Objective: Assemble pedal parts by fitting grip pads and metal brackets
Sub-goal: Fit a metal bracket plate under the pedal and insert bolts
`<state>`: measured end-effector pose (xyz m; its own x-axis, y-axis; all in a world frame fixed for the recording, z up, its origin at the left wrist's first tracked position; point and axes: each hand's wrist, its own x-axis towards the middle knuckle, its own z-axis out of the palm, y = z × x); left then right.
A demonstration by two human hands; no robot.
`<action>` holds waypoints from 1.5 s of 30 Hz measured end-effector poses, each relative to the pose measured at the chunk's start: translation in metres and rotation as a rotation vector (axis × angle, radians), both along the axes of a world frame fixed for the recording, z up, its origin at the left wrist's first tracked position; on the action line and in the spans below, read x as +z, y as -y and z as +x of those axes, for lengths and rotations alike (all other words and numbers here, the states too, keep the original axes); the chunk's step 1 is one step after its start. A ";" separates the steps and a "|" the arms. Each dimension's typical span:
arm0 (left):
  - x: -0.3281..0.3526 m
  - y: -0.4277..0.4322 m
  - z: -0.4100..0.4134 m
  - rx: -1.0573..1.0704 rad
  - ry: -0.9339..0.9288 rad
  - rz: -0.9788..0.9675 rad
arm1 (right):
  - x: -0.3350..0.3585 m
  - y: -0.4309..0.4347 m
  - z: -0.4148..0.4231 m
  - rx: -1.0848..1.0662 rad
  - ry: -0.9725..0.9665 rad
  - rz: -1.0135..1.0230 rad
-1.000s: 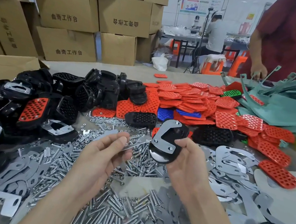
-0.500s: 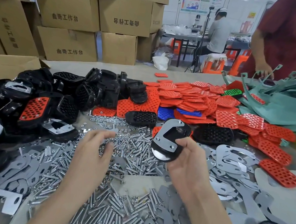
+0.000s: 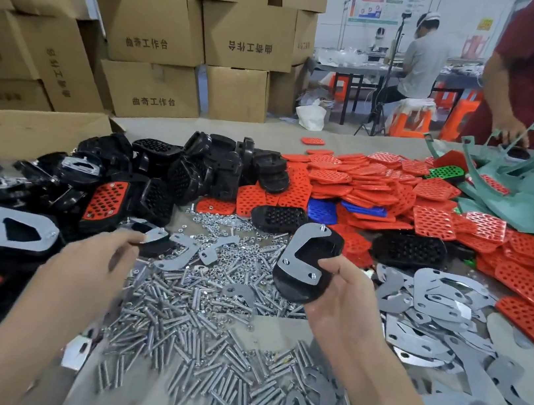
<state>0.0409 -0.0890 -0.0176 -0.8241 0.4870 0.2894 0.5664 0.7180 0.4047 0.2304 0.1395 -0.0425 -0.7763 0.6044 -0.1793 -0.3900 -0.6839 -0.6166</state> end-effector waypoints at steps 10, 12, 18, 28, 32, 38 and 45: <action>-0.009 0.056 -0.019 -0.020 0.239 -0.528 | 0.007 0.035 -0.016 0.159 -0.039 0.038; -0.013 0.057 -0.017 -0.001 0.252 -0.460 | 0.007 0.038 -0.018 0.167 -0.043 0.066; -0.023 0.066 -0.019 -0.041 0.210 -0.422 | -0.001 0.038 -0.016 0.177 -0.033 0.082; -0.010 0.057 -0.025 -0.116 0.218 -0.345 | -0.008 0.029 -0.011 0.159 0.030 0.115; 0.009 0.064 -0.024 -0.145 0.155 -0.208 | -0.008 0.028 -0.009 0.162 0.037 0.118; 0.050 0.072 -0.018 -0.100 0.099 0.025 | -0.009 0.026 -0.009 0.166 0.037 0.126; 0.063 0.043 -0.006 -0.051 0.032 0.062 | -0.011 0.020 -0.007 0.146 0.016 0.100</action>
